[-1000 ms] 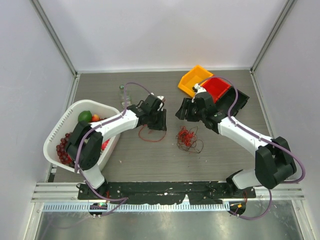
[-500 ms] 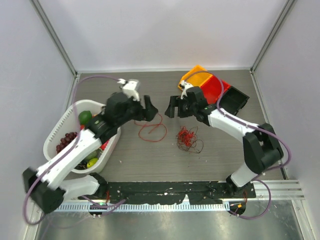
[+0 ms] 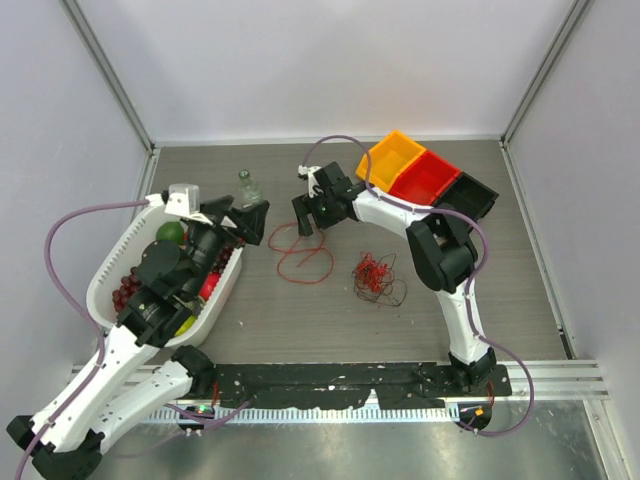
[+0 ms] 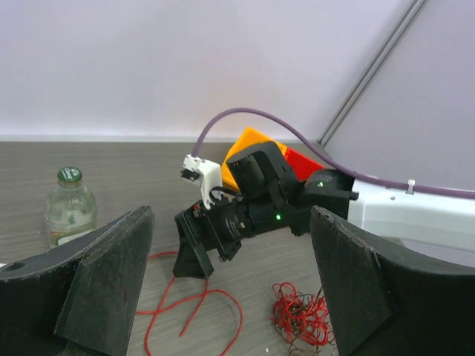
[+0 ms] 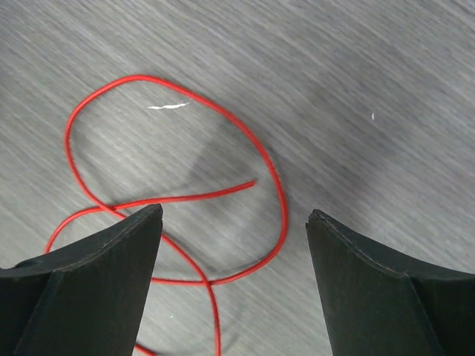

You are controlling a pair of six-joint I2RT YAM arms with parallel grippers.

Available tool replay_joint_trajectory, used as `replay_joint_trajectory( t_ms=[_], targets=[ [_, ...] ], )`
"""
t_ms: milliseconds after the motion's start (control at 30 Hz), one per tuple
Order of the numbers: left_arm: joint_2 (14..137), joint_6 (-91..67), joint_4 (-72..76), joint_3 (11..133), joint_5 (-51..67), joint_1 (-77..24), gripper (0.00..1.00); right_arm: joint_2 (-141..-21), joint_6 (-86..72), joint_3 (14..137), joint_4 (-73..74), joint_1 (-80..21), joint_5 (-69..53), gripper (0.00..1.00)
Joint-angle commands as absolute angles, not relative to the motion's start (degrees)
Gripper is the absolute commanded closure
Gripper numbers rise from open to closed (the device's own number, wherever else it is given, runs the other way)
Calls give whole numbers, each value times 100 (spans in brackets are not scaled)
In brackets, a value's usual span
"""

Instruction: Untangle the cables

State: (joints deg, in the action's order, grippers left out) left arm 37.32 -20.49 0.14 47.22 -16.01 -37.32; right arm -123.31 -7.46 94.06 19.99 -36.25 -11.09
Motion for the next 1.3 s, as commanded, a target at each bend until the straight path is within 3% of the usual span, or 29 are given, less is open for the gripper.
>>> replay_joint_trajectory(
  t_ms=[0, 233, 333, 633, 933, 1033, 1133, 1267],
  targets=[
    [3990, -2056, 158, 4843, -1459, -3718, 11, -12742, -229, 10168, 2514, -3533, -1054, 16],
    [4017, -2083, 132, 4860, -1424, -3709, 12, -13078, -123, 10371, 2672, -3480, -2660, 16],
    [3999, -2083, 132, 4852, -1433, -3718, 12, -13026, -88, 10170, 2698, -3673, -2769, 16],
    [4236, -2259, -298, 5036, -1819, -3709, 12, -12279, -273, 8974, 2285, -4359, -741, 16],
    [4306, -2215, -316, 5036, -1907, -3718, 12, -12155, -26, 8455, 2329, -4790, 313, 19],
    [4333, -2224, -351, 5062, -1890, -3709, 12, -12261, -61, 8482, 2470, -4869, 536, 37],
    [4333, -2224, -369, 5071, -1890, -3718, 13, -12182, -219, 8298, 2347, -4878, 842, 67],
    [4324, -2232, -369, 5071, -1907, -3709, 13, -11813, -448, 7832, 2180, -4869, 1300, 87]
  ],
)
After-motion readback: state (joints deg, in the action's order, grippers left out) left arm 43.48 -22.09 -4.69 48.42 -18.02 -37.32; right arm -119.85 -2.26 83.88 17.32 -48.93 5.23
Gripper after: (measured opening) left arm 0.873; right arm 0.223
